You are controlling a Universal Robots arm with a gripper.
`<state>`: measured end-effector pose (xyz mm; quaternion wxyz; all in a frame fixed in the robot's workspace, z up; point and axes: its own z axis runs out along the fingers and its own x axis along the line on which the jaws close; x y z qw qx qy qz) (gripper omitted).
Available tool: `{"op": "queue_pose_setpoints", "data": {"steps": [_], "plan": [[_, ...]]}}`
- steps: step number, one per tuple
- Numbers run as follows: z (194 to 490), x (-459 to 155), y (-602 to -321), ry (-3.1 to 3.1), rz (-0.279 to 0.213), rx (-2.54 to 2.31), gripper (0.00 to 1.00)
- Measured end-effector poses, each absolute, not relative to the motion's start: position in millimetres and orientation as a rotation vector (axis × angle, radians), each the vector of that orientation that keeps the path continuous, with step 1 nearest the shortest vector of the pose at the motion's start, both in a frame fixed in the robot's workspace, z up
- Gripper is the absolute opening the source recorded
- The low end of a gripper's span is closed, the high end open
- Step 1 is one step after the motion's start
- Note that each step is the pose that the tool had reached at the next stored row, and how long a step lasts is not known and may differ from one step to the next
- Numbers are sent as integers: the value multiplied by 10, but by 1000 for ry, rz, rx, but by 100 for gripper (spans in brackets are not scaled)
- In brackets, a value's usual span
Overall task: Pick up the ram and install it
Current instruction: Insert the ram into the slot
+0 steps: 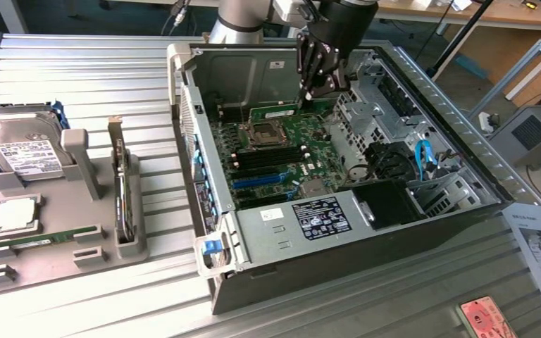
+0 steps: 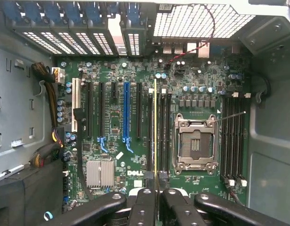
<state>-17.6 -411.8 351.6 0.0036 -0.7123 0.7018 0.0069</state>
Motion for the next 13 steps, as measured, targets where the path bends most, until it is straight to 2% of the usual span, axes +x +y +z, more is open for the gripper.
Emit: {"op": "queue_pose_setpoints", "data": {"steps": [5,8,13], "plan": [[3516,-176,-4118,2200,22,-2233,12],[3517,-174,-4118,2214,55,-2247,12],[3516,-174,-4118,2214,55,-2247,12]]}}
